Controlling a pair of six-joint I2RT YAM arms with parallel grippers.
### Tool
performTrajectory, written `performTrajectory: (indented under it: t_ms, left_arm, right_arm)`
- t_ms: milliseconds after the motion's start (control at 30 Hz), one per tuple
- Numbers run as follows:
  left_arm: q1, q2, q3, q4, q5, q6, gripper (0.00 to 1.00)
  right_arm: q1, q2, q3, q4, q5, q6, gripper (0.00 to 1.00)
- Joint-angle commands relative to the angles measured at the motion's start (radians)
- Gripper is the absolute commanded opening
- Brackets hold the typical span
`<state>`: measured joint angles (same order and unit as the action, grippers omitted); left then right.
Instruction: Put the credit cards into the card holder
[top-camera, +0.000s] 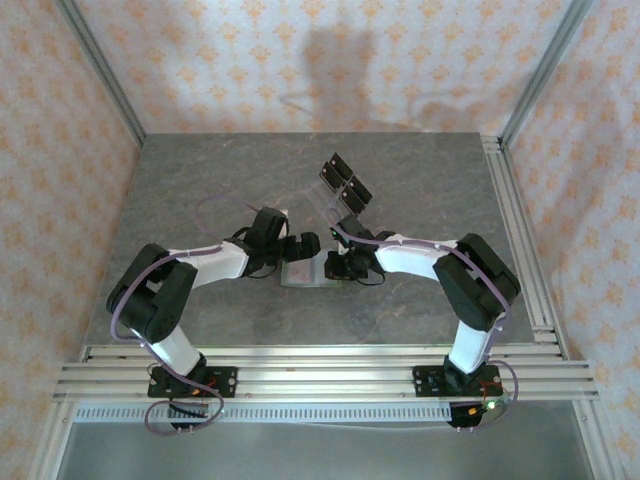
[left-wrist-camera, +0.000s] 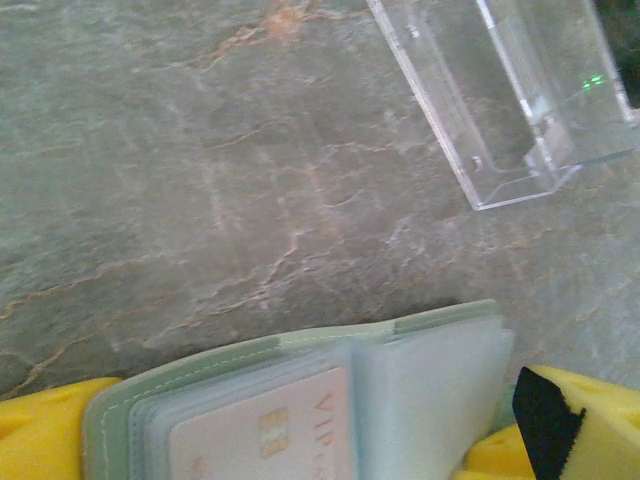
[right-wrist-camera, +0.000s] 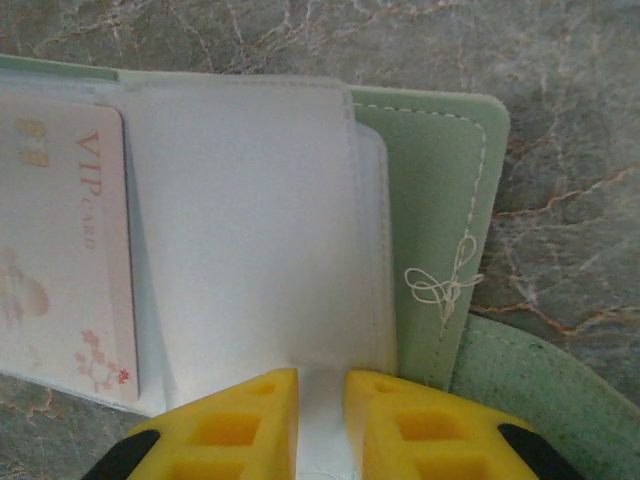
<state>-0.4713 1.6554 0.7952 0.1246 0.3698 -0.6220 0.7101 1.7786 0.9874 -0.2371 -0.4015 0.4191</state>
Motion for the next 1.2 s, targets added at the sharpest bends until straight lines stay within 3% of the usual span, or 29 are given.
performTrajectory:
  t_ms: [0, 133, 300, 733, 1167]
  left_arm:
    - [-0.023, -0.044, -0.014, 0.081, 0.101, -0.039, 1.00]
    - [-0.027, -0.074, -0.019, 0.089, 0.106, -0.056, 1.00]
    - [-0.043, -0.100, -0.006, 0.077, 0.104, -0.071, 1.00]
    - [-0.177, -0.069, 0.077, 0.081, 0.066, -0.111, 1.00]
    - [-0.379, 0.104, 0.190, 0.142, 0.003, -0.184, 1.00]
  right_arm:
    - [-0.008, 0.048, -0.045, -0.043, 0.045, 0.004, 0.21]
    - [-0.008, 0.017, -0.021, -0.080, 0.042, -0.012, 0.21]
    - [-0.041, -0.134, 0.007, -0.159, 0.062, -0.025, 0.22]
    - [-0.256, -0.431, -0.105, -0.341, 0.144, -0.046, 0.22]
    - [-0.302, -0.466, -0.221, -0.324, 0.085, -0.035, 0.24]
